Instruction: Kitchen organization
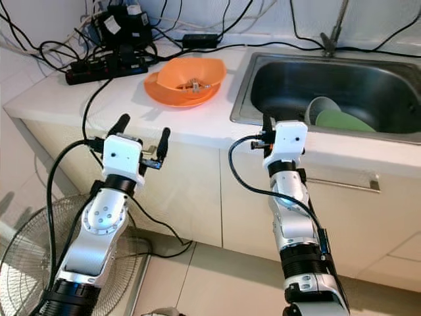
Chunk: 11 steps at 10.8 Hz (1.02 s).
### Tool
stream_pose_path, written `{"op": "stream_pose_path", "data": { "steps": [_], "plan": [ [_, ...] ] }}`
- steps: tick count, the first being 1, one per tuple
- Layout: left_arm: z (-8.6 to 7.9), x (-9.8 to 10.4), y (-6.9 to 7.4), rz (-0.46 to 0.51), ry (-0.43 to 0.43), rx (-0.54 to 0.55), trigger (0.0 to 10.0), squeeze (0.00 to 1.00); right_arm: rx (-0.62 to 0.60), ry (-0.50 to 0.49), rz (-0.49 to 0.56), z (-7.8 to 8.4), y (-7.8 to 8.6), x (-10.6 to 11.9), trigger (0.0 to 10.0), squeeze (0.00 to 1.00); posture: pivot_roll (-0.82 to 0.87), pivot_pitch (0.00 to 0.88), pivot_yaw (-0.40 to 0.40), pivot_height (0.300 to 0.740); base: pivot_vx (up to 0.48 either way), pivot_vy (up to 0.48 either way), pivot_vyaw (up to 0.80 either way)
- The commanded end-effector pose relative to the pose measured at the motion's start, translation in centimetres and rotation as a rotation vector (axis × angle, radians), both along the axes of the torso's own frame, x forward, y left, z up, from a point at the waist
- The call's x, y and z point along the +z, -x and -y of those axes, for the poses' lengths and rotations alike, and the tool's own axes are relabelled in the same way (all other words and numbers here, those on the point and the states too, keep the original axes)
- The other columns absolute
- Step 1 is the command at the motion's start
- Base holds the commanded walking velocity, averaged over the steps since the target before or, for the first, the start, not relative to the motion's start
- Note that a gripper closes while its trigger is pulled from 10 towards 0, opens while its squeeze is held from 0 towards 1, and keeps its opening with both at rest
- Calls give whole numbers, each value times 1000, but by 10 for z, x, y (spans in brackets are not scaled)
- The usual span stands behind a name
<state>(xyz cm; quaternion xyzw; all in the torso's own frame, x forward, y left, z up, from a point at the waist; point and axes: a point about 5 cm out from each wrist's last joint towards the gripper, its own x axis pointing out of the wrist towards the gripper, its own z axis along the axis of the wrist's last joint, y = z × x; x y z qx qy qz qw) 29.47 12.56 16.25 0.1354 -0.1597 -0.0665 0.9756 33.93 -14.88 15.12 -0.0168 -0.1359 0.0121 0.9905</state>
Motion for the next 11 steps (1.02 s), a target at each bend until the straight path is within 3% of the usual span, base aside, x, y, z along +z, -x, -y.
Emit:
{"op": "stream_pose_path", "data": {
  "steps": [1, 4, 5, 11],
  "plan": [
    [-3, 0, -3, -9, -5, 16, 10000, 0, -1, -9, 15, 0, -2, 5, 10000, 0, 92, 0, 67, 740, 244, 0, 0],
    [-2, -1, -4, -9, -10, 11, 10000, 0, 1, -32, 23, 0, -3, 7, 10000, 0, 91, 0, 66, 740, 264, 0, -496],
    [-2, 0, -4, -8, -9, 11, 10000, 0, -3, 5, 35, 0, -2, 8, 10000, 0, 92, 0, 66, 740, 266, 0, 0],
    [-1, 1, -4, 1, -6, 14, 10000, 0, 6, -17, 26, -1, -2, 6, 10000, 0, 91, 0, 65, 740, 268, 0, 0]
  ]
}}
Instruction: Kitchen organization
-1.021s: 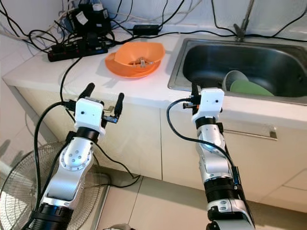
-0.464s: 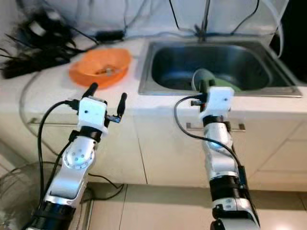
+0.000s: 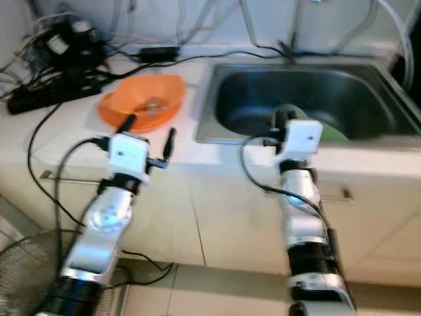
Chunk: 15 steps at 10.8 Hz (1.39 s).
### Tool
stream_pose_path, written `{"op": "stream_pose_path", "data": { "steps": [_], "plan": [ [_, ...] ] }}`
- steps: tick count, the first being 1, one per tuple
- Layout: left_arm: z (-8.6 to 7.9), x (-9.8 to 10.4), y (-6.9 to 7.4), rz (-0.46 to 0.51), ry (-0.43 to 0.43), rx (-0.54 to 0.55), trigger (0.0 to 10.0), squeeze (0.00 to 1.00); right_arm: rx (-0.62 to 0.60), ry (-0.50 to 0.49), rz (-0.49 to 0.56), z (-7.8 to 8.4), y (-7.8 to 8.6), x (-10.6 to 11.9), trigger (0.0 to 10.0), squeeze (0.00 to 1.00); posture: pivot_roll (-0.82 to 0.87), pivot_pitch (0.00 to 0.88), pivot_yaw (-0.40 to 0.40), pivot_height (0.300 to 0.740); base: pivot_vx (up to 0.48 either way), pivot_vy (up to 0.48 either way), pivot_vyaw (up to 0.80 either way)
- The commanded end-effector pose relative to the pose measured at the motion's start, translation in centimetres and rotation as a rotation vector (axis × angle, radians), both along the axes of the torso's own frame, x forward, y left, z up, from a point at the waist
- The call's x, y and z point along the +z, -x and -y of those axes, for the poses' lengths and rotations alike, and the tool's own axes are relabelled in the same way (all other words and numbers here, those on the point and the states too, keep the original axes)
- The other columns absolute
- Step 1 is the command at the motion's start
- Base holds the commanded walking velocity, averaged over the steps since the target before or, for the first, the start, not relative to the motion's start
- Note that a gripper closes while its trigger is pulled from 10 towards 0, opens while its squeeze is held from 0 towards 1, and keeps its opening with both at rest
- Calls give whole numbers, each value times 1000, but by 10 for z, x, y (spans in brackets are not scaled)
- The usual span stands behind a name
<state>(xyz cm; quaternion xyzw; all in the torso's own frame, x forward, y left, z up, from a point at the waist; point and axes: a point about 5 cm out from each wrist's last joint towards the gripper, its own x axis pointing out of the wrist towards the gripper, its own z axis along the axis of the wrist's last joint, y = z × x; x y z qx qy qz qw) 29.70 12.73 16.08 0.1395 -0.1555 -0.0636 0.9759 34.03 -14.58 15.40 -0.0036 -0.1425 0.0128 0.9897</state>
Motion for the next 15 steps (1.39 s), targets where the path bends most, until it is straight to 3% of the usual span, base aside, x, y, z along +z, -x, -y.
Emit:
{"op": "stream_pose_path", "data": {
  "steps": [1, 11, 15],
  "plan": [
    [0, 3, -1, 9, 3, 8, 10000, 0, 1, 9, 12, 2, -1, 3, 10000, 0, 93, 0, 64, 740, 270, 0, 0],
    [2, 4, -1, 21, 4, 4, 10000, 0, 11, 23, 19, 1, -2, 4, 10000, 0, 91, 0, 64, 740, 267, 0, 0],
    [3, 4, -1, 25, 0, 2, 10000, 0, 11, 20, 16, 0, -2, 4, 10000, 0, 91, 0, 64, 740, 0, 0, 0]
  ]
}}
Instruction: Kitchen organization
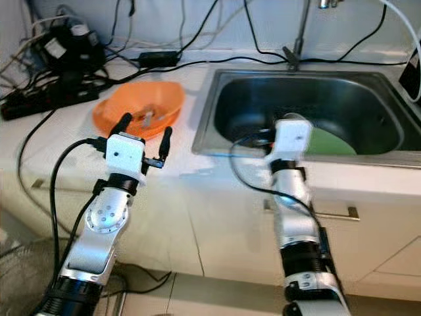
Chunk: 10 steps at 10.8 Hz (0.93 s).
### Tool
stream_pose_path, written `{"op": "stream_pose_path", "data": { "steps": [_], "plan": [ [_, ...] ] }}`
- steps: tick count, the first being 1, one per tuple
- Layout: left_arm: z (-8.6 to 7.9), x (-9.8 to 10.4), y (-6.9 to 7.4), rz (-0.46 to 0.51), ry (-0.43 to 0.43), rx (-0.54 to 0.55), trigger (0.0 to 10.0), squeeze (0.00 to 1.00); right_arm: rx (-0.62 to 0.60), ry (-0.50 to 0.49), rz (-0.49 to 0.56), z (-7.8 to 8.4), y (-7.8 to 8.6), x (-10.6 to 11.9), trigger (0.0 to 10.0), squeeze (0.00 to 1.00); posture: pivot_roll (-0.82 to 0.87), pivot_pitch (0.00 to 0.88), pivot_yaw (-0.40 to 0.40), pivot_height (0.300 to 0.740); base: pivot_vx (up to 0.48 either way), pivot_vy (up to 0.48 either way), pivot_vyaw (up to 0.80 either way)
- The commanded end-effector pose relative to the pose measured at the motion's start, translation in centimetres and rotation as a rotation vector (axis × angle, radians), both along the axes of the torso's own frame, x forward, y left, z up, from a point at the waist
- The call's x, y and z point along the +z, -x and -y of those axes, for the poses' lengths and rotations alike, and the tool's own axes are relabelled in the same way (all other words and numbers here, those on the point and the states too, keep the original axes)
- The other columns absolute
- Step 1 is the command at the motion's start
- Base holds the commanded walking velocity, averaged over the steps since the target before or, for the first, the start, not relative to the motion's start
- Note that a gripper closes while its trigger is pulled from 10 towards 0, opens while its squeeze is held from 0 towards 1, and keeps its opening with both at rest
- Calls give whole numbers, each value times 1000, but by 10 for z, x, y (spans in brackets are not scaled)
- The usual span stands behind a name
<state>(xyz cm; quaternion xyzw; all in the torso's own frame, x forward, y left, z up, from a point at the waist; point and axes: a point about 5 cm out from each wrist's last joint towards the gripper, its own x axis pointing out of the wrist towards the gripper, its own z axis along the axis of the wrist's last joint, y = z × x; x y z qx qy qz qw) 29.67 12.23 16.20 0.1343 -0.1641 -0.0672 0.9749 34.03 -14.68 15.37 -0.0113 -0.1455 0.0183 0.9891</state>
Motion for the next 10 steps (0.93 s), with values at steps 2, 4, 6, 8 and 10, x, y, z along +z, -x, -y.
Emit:
{"op": "stream_pose_path", "data": {
  "steps": [2, 4, 6, 8, 10],
  "plan": [
    [-2, 2, -1, 9, -12, 10, 10000, 0, 2, 2, 8, -1, -2, 3, 10000, 0, 91, 0, 65, 740, 0, 0, 0],
    [-2, 3, -2, 11, -13, 9, 10000, 0, 0, 2, 10, 0, -2, 4, 10000, 0, 91, 0, 65, 740, 272, 0, 0],
    [-2, 3, -2, 11, -13, 11, 10000, 0, 2, 1, 8, -1, -2, 3, 10000, 0, 94, 0, 65, 740, 292, 0, 0],
    [-1, 3, -1, 13, -12, 10, 10000, 0, 2, 0, 8, -1, -2, 3, 10000, 0, 92, 0, 64, 740, 291, 0, 0],
    [-1, 3, -1, 14, -10, 10, 10000, 0, 0, 1, 9, 0, -2, 4, 10000, 0, 91, 0, 63, 740, 292, 0, 0]
  ]
}}
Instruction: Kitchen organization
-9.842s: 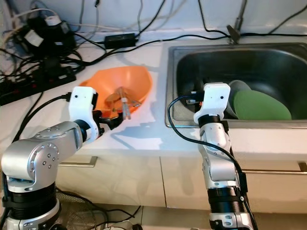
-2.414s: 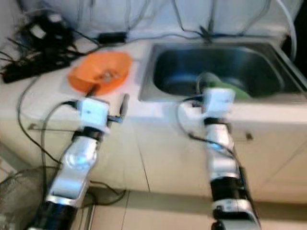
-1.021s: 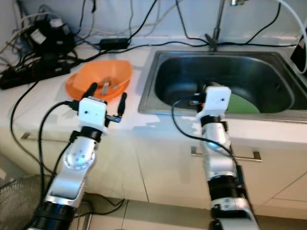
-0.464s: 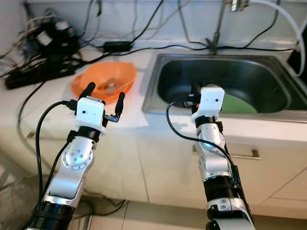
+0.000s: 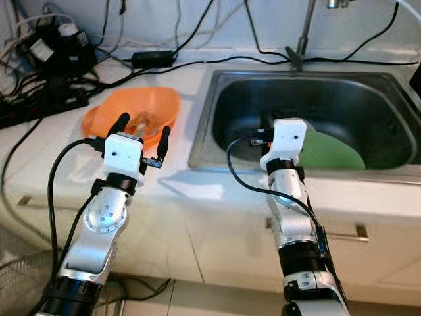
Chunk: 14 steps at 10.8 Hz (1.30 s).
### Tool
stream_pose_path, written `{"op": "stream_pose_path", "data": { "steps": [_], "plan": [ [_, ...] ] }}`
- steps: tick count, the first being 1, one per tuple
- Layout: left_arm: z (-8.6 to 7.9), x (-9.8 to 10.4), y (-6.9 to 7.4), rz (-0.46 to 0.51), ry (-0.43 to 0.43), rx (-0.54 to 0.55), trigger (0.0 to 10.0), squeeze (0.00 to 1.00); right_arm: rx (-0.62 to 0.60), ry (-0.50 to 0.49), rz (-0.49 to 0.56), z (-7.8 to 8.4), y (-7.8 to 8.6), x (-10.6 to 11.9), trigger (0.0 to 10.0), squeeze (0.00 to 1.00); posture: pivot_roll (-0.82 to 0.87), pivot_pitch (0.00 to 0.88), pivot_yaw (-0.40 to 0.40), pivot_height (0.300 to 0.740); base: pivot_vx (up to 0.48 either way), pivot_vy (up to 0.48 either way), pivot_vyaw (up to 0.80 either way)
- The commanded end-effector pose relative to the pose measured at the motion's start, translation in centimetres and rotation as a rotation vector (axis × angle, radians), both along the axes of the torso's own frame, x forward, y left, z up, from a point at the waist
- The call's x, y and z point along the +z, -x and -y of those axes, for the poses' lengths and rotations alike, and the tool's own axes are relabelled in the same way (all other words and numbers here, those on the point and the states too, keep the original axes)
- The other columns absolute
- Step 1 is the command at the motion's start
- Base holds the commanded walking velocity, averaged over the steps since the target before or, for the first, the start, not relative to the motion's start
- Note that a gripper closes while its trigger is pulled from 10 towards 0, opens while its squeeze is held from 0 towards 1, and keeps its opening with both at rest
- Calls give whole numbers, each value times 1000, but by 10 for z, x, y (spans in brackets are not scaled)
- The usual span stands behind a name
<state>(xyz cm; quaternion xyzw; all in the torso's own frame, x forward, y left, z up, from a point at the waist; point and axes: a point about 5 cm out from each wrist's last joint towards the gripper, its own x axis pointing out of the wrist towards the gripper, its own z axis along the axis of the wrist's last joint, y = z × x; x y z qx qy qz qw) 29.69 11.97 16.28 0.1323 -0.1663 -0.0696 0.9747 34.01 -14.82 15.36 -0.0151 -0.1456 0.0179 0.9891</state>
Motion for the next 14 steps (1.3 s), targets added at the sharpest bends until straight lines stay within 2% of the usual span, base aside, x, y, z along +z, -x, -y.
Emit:
{"op": "stream_pose_path", "data": {
  "steps": [1, 4, 11, 14],
  "plan": [
    [-4, 3, -1, 11, -14, 16, 10000, 0, 2, -6, 8, -2, -2, 4, 10000, 0, 91, 0, 63, 740, 292, 0, 0],
    [-4, 2, -1, 11, -16, 14, 10000, 0, 5, -9, 7, -3, -2, 3, 10000, 0, 95, 0, 64, 740, 279, 0, 0],
    [0, 8, 3, 37, -15, -12, 10000, 0, 6, -15, 13, -4, -3, 4, 10000, 0, 97, 0, 68, 740, 0, 0, 0],
    [5, -3, 7, 4, -117, -32, 10000, 0, 11, -16, 12, -5, -3, 4, 10000, 0, 98, 0, 68, 740, 0, 0, 0]
  ]
}}
